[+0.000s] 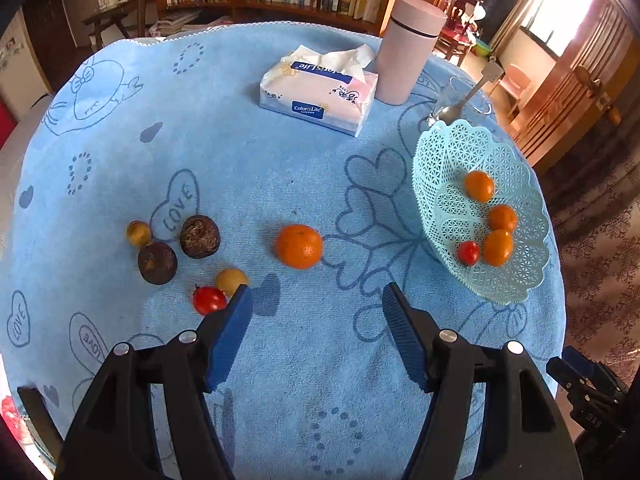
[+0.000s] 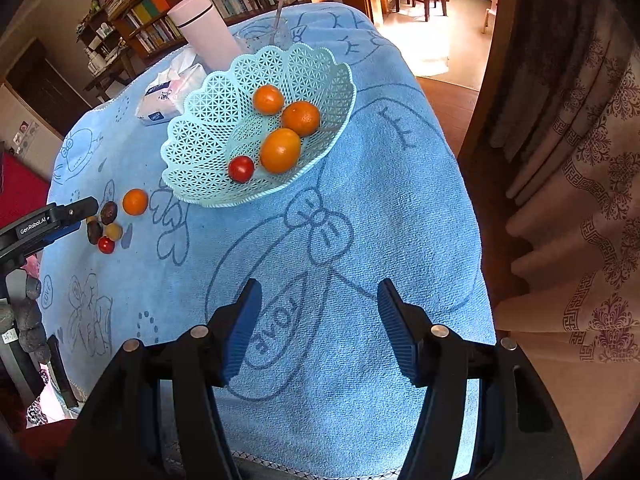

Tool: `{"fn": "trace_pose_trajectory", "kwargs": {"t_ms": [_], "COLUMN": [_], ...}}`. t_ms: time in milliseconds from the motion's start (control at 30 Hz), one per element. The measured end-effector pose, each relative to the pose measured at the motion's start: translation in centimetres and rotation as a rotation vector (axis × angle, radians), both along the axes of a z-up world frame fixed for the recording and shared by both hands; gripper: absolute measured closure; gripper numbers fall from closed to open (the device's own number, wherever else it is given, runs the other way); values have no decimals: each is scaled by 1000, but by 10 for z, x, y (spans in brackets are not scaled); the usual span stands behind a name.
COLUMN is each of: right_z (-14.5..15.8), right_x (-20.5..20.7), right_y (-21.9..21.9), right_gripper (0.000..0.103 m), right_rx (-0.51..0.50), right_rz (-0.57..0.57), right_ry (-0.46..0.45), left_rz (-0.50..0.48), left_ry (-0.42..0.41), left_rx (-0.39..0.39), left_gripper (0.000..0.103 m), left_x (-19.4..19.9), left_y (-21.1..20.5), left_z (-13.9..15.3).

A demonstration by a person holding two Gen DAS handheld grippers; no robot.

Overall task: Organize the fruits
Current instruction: 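Grasp a dark brown round fruit with the left gripper, then grasp another dark brown fruit with the right gripper while the left gripper holds its fruit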

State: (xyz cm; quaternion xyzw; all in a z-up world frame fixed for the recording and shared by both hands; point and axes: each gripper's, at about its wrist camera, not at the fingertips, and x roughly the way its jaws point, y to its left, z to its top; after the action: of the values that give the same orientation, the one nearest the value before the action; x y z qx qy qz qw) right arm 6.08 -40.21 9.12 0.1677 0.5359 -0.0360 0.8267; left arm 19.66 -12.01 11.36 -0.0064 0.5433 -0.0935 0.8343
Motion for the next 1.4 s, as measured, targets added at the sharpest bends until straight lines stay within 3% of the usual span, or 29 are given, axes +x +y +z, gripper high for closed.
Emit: {"fn": "trace_pose_trajectory", "kwargs": {"t_ms": [467, 700, 1133, 1300, 1400], "right_z": [-8, -9, -11, -15, -17], "right_x": [16, 17, 1, -3, 3], "right_y": [53, 71, 57, 58, 65], "right_gripper": [41, 41, 41, 41, 41], "right_rx": [6, -11, -65, -61, -53], "right_rz": [104, 150, 77, 67, 80], "right_ry": [25, 38, 92, 112, 113], "left_rz": [197, 227, 257, 260, 233], "left_ry": [49, 64, 75, 96, 88], "left_rx": [23, 28, -44, -58, -55], "left_gripper": [36, 36, 36, 58, 60], "left_x": [-22, -14, 45, 54, 51], "left_y": [107, 124, 130, 130, 129], "left_z": [-17, -33, -63, -77, -71]}}
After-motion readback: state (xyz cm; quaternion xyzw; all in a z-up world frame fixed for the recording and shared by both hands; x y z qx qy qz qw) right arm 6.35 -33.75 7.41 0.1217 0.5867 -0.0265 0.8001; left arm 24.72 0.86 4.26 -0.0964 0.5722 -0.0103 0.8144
